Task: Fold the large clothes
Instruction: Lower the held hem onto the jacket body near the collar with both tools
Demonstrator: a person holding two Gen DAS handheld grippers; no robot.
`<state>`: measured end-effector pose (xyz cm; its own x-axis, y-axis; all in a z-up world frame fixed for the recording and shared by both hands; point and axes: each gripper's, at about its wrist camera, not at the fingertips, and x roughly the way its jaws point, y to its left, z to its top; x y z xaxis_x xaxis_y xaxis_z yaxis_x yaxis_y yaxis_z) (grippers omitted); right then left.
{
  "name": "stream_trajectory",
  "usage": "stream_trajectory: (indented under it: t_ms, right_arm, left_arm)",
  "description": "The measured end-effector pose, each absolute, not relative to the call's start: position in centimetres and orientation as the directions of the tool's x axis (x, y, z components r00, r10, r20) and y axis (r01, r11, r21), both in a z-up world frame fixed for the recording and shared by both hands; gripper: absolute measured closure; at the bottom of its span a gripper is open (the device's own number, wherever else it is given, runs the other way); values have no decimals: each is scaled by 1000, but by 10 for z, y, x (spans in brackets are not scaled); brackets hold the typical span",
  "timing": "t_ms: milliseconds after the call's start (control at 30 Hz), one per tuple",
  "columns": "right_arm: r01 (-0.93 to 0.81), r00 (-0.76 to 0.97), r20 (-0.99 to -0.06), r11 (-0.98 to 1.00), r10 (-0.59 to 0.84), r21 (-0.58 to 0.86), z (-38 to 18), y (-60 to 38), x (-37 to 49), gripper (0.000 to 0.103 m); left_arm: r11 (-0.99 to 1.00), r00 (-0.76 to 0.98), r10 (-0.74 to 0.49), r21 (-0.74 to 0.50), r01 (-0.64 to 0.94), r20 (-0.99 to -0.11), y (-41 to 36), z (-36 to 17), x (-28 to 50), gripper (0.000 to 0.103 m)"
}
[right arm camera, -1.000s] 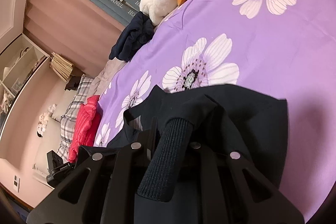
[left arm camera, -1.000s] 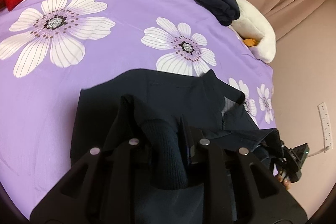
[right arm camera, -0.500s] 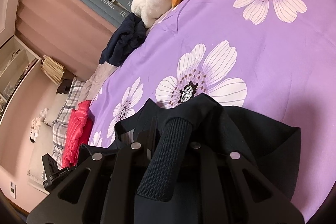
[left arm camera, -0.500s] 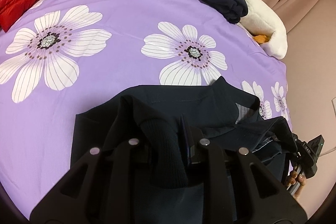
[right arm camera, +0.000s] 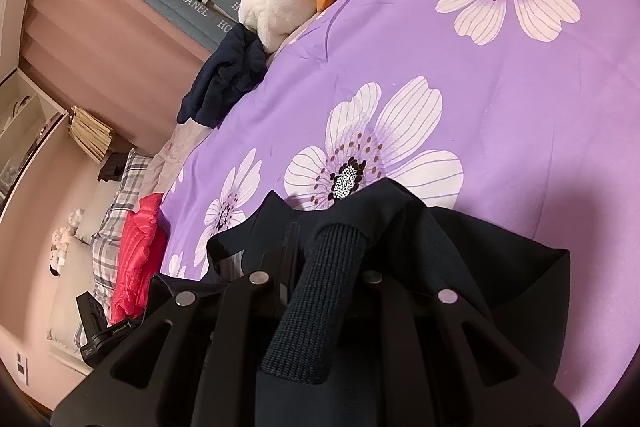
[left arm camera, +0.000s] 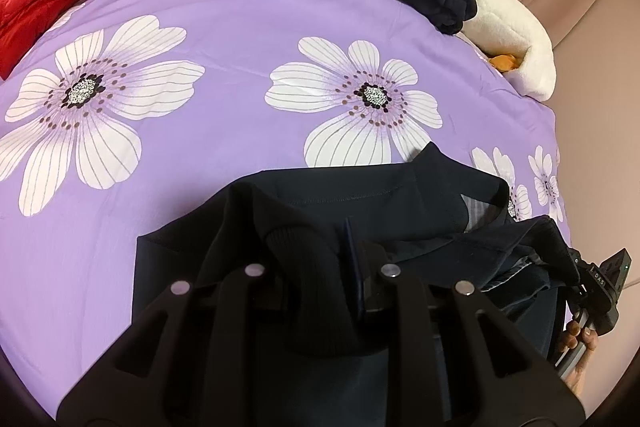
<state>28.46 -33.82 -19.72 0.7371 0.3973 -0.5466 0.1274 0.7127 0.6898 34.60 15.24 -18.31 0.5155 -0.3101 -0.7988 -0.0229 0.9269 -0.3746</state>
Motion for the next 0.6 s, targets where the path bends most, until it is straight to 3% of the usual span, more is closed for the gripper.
stream_trajectory:
  t_ms: [600]
  right_arm:
    - [177,710,-597,726,374,665,-206,-339,296,89]
  left_arm:
    - [936,480,-287,-350,-43,-829,146,-200,362,79]
